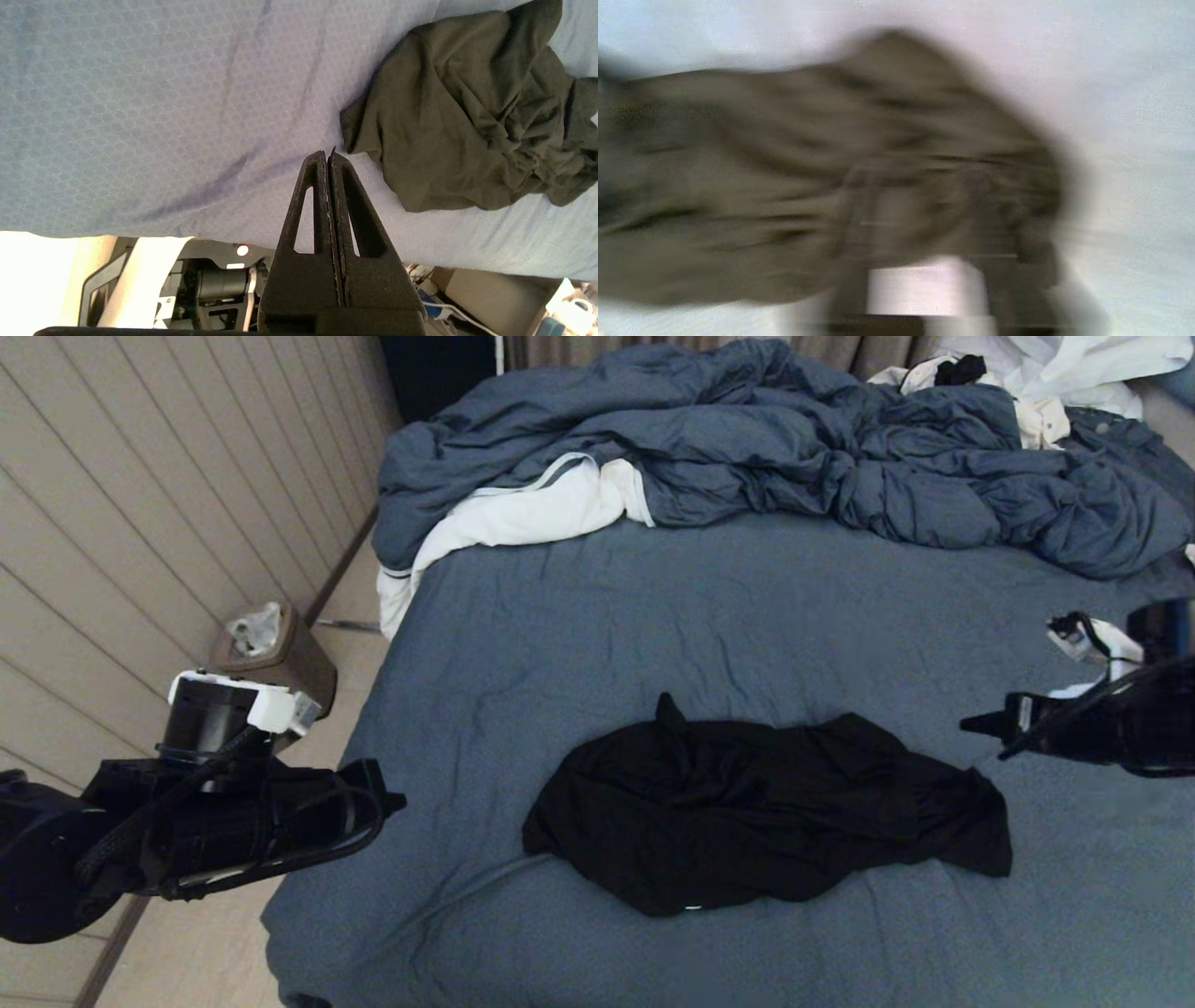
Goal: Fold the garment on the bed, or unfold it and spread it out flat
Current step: Unford the black T-shirt
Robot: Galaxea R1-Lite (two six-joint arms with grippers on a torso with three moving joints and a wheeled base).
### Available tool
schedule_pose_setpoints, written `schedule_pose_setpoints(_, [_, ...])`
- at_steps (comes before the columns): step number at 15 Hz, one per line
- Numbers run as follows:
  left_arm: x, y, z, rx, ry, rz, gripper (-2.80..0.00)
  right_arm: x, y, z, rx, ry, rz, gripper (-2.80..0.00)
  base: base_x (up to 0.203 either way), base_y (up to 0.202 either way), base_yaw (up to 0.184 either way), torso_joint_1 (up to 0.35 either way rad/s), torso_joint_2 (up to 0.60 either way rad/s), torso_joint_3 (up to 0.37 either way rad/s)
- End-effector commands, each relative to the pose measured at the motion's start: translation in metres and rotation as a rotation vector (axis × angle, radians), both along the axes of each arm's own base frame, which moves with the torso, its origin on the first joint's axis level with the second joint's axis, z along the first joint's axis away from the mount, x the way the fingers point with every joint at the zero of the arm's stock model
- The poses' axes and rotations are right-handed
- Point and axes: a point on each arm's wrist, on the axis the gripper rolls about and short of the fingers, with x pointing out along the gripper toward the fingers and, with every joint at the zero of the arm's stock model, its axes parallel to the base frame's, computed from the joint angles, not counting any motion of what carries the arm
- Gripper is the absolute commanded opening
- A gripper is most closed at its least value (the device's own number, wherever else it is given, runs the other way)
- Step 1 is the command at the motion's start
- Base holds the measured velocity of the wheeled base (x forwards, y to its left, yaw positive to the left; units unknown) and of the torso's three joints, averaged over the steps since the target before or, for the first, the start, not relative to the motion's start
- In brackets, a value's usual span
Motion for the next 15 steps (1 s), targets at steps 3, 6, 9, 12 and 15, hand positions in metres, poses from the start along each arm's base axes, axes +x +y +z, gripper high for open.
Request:
schedule_pose_setpoints(3, [0.002,-0.002,-0.003,0.004,0.009,-0.001,-2.80,0.016,0.099,0.023,0.142,-0.021,0.205,-2.80,0.000,0.000,0.000,0.000,0.00,0.000])
schedule_pose_setpoints(6, [0.001,-0.008,-0.005,0.046,-0.001,0.035,-2.80,0.050,0.159,0.021,0.163,0.050,0.244,-2.80,0.000,0.000,0.000,0.000,0.00,0.000])
schedule_pose_setpoints(9, [-0.006,-0.019,-0.007,0.060,0.005,0.009,-2.80,0.065,0.226,0.007,0.059,0.099,0.253,-2.80,0.000,0.000,0.000,0.000,0.00,0.000])
schedule_pose_setpoints(12, [-0.011,-0.025,-0.010,0.058,0.017,-0.014,-2.80,0.080,0.267,-0.013,-0.015,0.106,0.283,-2.80,0.000,0.000,0.000,0.000,0.00,0.000])
schedule_pose_setpoints(15, [-0.011,-0.025,-0.011,0.059,0.024,-0.015,-2.80,0.094,0.282,-0.033,-0.127,0.103,0.244,0.00,0.000,0.000,0.000,0.000,0.00,0.000])
